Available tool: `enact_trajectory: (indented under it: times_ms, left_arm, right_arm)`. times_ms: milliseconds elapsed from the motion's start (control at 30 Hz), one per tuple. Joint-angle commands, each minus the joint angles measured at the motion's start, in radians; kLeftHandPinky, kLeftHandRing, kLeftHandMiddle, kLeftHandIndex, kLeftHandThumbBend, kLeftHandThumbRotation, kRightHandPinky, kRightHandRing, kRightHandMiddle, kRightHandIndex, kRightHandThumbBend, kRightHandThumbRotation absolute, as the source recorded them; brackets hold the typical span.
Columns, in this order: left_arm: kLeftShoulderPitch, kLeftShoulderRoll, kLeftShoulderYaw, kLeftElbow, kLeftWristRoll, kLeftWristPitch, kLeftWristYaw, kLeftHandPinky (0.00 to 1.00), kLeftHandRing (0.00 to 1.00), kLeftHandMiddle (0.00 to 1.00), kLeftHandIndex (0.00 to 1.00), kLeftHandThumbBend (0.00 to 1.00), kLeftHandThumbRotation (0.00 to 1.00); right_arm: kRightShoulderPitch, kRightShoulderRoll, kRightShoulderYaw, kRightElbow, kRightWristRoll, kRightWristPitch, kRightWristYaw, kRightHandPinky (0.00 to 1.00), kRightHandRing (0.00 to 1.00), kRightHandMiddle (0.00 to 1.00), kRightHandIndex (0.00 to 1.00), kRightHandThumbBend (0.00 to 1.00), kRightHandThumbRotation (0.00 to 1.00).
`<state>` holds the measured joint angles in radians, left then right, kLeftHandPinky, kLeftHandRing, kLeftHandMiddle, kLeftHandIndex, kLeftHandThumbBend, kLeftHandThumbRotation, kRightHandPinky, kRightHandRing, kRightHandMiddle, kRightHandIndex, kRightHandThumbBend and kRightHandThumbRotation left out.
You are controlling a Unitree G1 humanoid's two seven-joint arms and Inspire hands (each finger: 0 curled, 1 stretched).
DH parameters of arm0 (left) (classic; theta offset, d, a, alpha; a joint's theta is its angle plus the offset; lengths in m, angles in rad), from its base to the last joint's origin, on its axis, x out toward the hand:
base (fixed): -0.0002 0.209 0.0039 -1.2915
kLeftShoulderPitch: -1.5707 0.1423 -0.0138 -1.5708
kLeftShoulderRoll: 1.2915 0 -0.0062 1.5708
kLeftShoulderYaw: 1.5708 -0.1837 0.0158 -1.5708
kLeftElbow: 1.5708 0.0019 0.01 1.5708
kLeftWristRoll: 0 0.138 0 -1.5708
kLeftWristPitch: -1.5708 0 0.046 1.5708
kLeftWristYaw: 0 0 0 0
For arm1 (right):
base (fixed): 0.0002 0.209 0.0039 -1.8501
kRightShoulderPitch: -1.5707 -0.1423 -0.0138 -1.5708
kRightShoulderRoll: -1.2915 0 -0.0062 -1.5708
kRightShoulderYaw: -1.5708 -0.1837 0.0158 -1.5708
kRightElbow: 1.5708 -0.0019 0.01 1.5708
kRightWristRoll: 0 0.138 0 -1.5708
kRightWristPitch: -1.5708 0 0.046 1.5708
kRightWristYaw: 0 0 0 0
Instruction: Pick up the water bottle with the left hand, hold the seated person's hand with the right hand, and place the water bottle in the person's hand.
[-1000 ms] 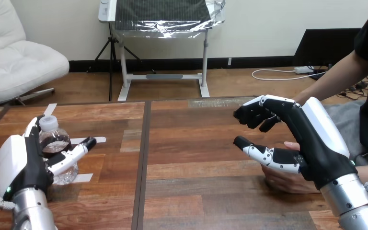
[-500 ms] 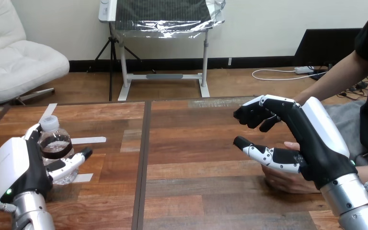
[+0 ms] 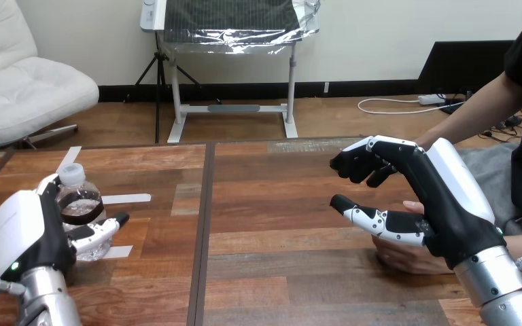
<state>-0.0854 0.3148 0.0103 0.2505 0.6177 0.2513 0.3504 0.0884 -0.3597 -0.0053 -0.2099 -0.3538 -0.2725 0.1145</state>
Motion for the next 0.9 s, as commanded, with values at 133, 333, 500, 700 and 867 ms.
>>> enact_trajectory:
  times_ms: [133, 333, 500, 700, 867]
  left_arm:
    - [-0.098, 0.034, -0.015, 0.010, 0.021, 0.006, 0.010, 0.72, 0.78, 0.81, 0.80, 0.78, 0.37]
    - [-0.101, 0.037, -0.014, 0.026, 0.013, -0.014, 0.014, 0.71, 0.77, 0.80, 0.78, 0.74, 0.34]
    - [-0.103, 0.036, -0.008, 0.041, 0.000, -0.029, 0.016, 0.68, 0.74, 0.77, 0.76, 0.73, 0.27]
    - [-0.104, 0.034, 0.003, 0.059, -0.025, -0.054, 0.013, 0.64, 0.72, 0.75, 0.75, 0.72, 0.21]
    - [-0.106, 0.033, 0.012, 0.076, -0.050, -0.074, 0.019, 0.62, 0.69, 0.73, 0.73, 0.71, 0.17]
  right_arm:
    - [-0.064, -0.013, -0.016, -0.027, 0.015, -0.002, 0.003, 0.53, 0.59, 0.60, 0.59, 0.55, 0.00]
    - [-0.061, -0.010, -0.017, -0.032, 0.021, 0.000, 0.008, 0.53, 0.59, 0.60, 0.59, 0.55, 0.00]
    - [-0.061, -0.009, -0.017, -0.032, 0.024, -0.002, 0.008, 0.53, 0.59, 0.60, 0.59, 0.55, 0.00]
    - [-0.060, -0.008, -0.018, -0.034, 0.030, 0.004, 0.011, 0.53, 0.59, 0.60, 0.59, 0.54, 0.00]
    - [-0.058, -0.006, -0.020, -0.037, 0.033, 0.013, 0.013, 0.53, 0.59, 0.60, 0.59, 0.54, 0.00]
